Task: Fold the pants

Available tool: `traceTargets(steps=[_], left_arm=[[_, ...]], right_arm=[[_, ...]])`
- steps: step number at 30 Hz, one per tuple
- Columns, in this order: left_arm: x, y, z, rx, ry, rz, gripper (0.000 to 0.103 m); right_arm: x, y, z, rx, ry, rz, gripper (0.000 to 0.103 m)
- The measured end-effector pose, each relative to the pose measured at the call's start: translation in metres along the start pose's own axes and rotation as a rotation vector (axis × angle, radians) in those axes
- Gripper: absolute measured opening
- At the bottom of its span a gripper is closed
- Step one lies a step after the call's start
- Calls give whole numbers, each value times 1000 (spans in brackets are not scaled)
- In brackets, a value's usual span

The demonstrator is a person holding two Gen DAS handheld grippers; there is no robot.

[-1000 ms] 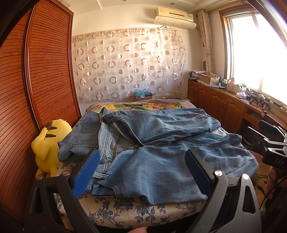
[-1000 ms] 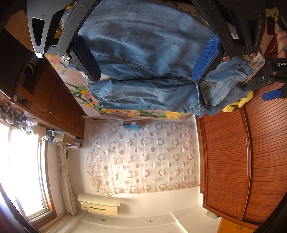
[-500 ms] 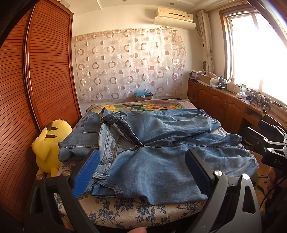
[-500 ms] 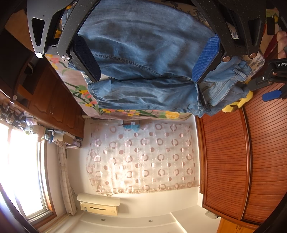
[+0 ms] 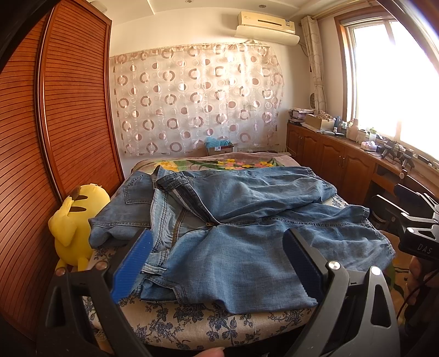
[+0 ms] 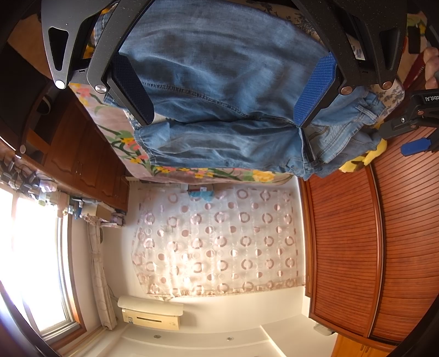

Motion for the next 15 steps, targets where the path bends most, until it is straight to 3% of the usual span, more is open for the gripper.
traceTargets(steps=[15], left_arm=[[2, 3, 0, -1, 0, -1, 96]], right_arm=[[0, 1, 0, 0, 0, 0, 103]])
Point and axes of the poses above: each gripper's, at about its wrist camera, not at the fingertips, and z roughly against the way its jaws point, x to its left, y to its underside, the point moved 1 cm from there along -z, roughly the way its jaws point
